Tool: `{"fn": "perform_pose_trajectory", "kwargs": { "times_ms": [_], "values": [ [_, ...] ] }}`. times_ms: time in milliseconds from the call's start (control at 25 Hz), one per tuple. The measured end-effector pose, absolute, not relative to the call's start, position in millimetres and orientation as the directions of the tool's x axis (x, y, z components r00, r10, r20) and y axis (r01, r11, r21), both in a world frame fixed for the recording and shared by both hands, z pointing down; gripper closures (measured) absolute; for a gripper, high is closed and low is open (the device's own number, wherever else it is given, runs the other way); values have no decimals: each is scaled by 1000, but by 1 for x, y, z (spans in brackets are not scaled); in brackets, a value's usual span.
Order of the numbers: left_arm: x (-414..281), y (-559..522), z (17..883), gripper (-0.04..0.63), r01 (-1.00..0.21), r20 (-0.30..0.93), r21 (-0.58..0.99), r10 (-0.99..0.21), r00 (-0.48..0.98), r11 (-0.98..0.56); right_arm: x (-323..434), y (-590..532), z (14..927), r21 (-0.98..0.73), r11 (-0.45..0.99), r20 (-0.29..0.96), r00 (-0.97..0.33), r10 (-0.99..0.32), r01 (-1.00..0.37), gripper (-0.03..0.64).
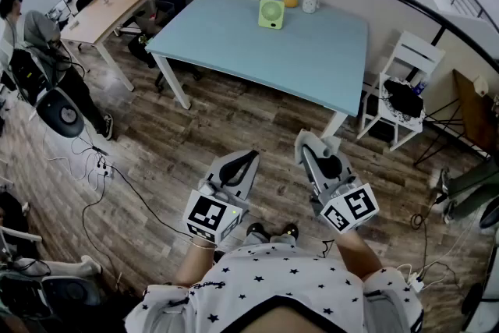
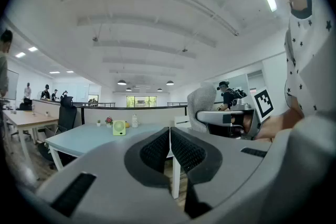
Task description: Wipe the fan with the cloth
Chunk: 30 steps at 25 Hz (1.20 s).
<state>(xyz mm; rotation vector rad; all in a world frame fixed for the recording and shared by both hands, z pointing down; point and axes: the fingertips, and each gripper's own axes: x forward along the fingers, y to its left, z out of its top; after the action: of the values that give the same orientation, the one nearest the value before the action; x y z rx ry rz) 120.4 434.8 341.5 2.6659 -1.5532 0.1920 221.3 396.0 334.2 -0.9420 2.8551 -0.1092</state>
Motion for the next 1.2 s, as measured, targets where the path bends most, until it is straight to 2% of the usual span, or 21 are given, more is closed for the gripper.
{"fn": "perform_pose_trajectory", "kwargs": {
  "times_ms": [800,1200],
  "values": [
    [145,414,346,565,-893,147,3,-883,446,-450,249,374,340,-175,820,-125,-814,-567,-544,569],
    [184,401,348,565,-900,151,17,-889,433,-435,283,370,346,-214,836,-141,-831,-538,-505,569]
  ]
}}
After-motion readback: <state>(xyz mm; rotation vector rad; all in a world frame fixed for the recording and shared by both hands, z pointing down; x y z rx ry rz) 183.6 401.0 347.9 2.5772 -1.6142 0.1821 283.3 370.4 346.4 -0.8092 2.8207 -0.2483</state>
